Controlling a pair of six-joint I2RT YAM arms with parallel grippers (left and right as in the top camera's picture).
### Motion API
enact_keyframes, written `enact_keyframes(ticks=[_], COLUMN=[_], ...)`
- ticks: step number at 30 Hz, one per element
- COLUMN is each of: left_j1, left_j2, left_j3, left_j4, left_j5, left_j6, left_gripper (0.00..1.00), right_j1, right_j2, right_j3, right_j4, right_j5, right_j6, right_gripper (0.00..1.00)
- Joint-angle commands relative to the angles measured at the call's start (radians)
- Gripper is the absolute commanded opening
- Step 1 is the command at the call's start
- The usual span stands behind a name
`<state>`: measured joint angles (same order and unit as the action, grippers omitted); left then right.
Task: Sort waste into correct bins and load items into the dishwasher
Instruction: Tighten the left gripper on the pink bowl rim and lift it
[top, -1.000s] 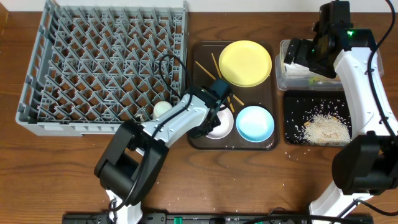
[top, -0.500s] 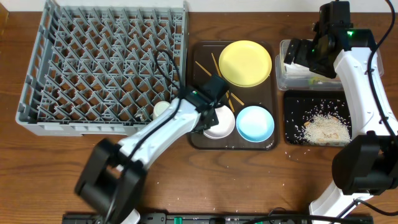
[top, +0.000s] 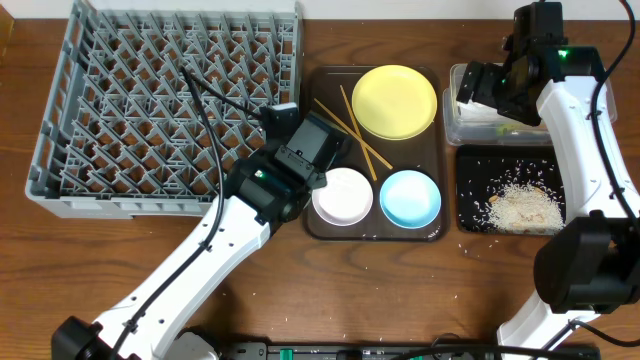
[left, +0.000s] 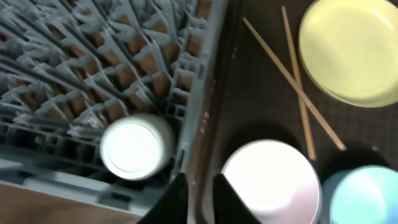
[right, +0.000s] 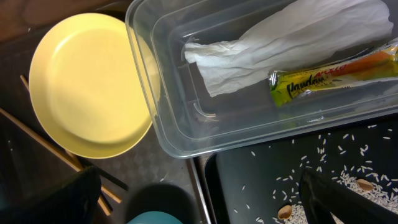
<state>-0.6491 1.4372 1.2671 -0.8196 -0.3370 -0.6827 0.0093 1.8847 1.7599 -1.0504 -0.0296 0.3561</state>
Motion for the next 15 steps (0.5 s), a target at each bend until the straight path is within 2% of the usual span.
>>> enact_keyframes(ticks=[1, 3, 9, 15], left_j1=[0.003, 0.003, 0.002, 0.001], left_j2=[0.039, 0.07, 0.187, 0.28], left_j3=[-0.001, -0.003, -0.007, -0.007], left_j4=[-0.005, -0.007, -0.046, -0.049], left_j5=[0.16, 0.208, 0.226, 0.286], left_j6=[-0.05, -0.084, -0.254, -0.283], left_gripper=[0.26, 0.3, 0.31, 0.31], right_j1=[-0.002, -0.002, -0.002, -0.002], right_j2=[-0.019, -0.019, -0.019, -0.019], right_j3=[0.004, 0.004, 0.004, 0.004], right_j4=[0.0, 0.0, 0.0, 0.0], right_j5=[0.006, 0.006, 0.006, 0.006], right_j6=[0.002, 0.003, 0.003, 0.002], right_gripper=[0.99, 0.99, 0.99, 0.99])
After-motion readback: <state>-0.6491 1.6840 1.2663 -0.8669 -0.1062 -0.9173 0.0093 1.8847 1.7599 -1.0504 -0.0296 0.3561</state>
